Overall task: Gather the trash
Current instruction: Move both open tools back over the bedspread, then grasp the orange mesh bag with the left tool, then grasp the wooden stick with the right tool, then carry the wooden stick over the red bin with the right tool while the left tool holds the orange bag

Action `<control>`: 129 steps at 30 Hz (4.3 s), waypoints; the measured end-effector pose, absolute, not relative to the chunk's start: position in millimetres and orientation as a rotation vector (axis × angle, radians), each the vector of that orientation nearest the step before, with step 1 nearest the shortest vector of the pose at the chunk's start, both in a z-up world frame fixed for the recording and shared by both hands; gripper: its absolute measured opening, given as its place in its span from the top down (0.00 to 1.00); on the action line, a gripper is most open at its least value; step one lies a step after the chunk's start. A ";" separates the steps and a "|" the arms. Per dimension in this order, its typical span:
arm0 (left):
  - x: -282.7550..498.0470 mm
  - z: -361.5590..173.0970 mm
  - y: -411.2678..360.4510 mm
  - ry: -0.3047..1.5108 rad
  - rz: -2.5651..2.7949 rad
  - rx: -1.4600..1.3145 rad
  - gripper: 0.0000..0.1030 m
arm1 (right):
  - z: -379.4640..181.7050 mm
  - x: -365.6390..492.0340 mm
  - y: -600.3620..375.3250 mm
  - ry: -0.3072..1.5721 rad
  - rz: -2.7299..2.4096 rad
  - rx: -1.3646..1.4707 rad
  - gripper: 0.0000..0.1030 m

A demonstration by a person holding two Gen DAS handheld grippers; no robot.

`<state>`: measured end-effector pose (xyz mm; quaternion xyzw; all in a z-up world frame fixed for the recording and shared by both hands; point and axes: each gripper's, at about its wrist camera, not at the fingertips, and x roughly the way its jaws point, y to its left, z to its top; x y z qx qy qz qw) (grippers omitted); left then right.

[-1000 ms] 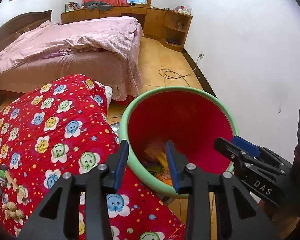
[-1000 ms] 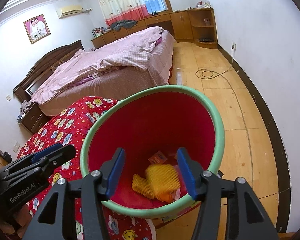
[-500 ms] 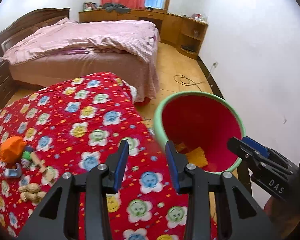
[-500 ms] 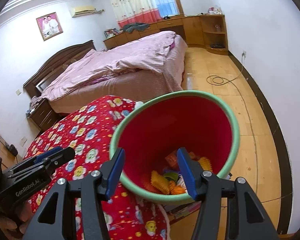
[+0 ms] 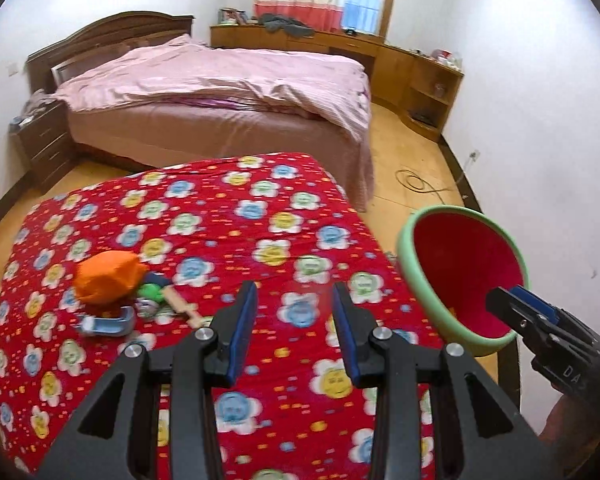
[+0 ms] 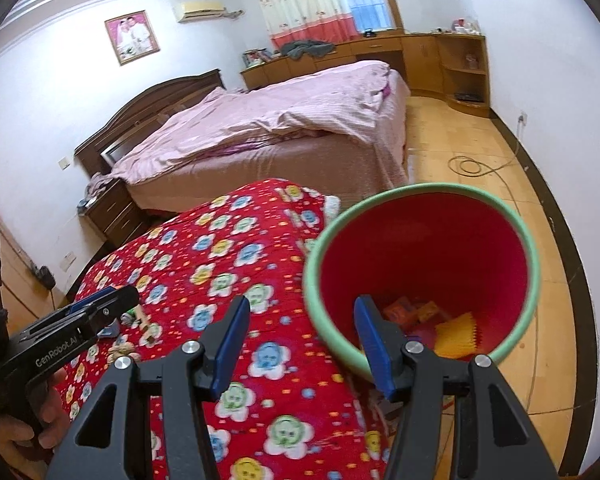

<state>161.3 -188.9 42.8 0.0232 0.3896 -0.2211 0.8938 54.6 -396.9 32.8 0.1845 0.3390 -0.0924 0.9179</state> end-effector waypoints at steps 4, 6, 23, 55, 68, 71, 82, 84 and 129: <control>168.2 43.1 -165.1 0.803 -0.413 0.040 0.63 | 33.7 66.7 -380.1 0.708 -0.159 0.365 0.44; 173.6 42.2 -153.1 0.804 -0.388 0.037 0.63 | 32.9 71.7 -373.8 0.713 -0.148 0.361 0.44; 235.2 10.5 -83.3 0.860 -0.213 0.008 0.55 | 13.3 123.0 -327.5 0.794 -0.077 0.314 0.44; 281.5 -35.7 -59.5 0.913 -0.164 -0.062 0.80 | -7.3 160.6 -303.1 0.878 -0.034 0.257 0.44; 238.3 0.4 -19.6 0.824 -0.116 -0.111 0.80 | -11.2 180.4 -257.8 0.898 0.078 0.196 0.44; 230.8 1.5 -9.9 0.823 -0.091 -0.112 0.80 | -16.4 187.9 -242.6 0.916 0.113 0.175 0.46; 213.1 -12.8 13.2 0.860 -0.032 -0.121 0.80 | -37.5 210.7 -194.7 0.970 0.183 0.072 0.70; 211.3 -14.3 14.9 0.861 -0.025 -0.119 0.80 | -40.7 212.9 -189.5 0.975 0.186 0.062 0.73; 147.6 36.4 -129.7 0.789 -0.361 0.046 0.80 | 30.8 80.9 -316.6 0.729 -0.106 0.231 0.88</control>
